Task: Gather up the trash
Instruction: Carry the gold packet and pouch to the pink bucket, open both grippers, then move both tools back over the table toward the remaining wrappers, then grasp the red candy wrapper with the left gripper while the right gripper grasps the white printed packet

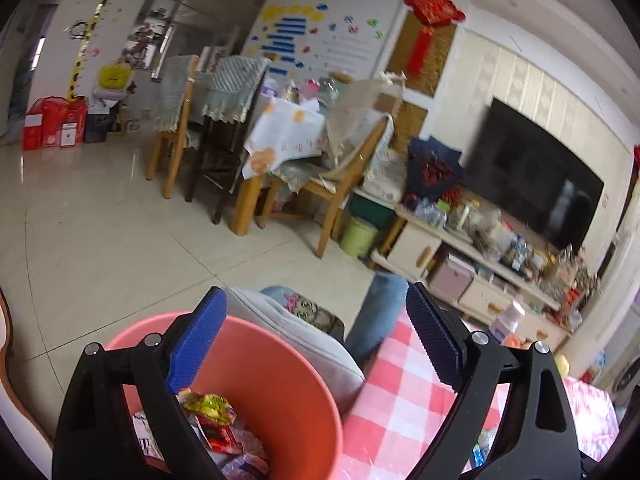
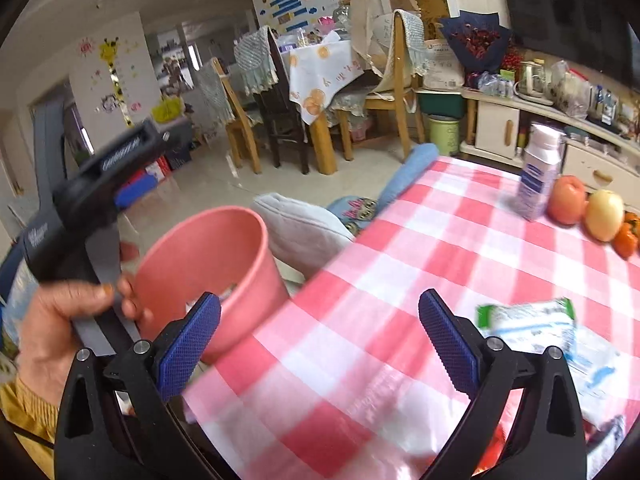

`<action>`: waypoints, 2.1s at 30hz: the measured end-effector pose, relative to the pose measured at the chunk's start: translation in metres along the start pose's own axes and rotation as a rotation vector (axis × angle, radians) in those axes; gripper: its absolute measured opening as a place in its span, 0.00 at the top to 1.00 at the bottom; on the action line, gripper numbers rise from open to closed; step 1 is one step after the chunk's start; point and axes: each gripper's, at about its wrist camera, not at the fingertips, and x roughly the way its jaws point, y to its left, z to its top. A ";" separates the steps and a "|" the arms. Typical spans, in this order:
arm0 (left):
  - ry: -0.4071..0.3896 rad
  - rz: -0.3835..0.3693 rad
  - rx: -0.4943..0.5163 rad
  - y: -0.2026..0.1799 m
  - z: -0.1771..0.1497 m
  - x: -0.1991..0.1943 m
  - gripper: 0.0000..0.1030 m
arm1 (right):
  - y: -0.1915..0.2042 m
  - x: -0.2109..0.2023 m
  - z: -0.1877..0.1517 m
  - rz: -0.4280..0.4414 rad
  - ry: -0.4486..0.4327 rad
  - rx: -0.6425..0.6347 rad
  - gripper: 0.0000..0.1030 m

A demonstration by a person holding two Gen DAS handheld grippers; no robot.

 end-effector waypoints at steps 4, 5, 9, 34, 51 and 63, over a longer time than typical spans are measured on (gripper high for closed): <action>0.048 -0.011 0.088 -0.023 -0.005 0.004 0.11 | -0.010 -0.016 -0.014 -0.023 0.013 0.025 0.05; 0.053 -0.017 0.117 -0.030 -0.008 0.004 0.11 | -0.014 -0.021 -0.018 -0.035 0.014 0.031 0.05; 0.062 -0.022 0.178 -0.049 -0.017 0.004 0.11 | -0.024 -0.038 -0.024 -0.063 0.007 0.061 0.05; 0.214 -0.242 0.401 -0.136 -0.074 0.004 0.11 | -0.084 -0.120 -0.073 -0.177 -0.072 0.155 0.05; 0.577 -0.614 0.575 -0.195 -0.151 -0.002 0.11 | -0.143 -0.149 -0.127 -0.314 0.010 0.385 0.05; 0.716 -0.658 0.854 -0.220 -0.218 -0.017 0.11 | -0.187 -0.136 -0.148 -0.159 0.037 0.630 0.06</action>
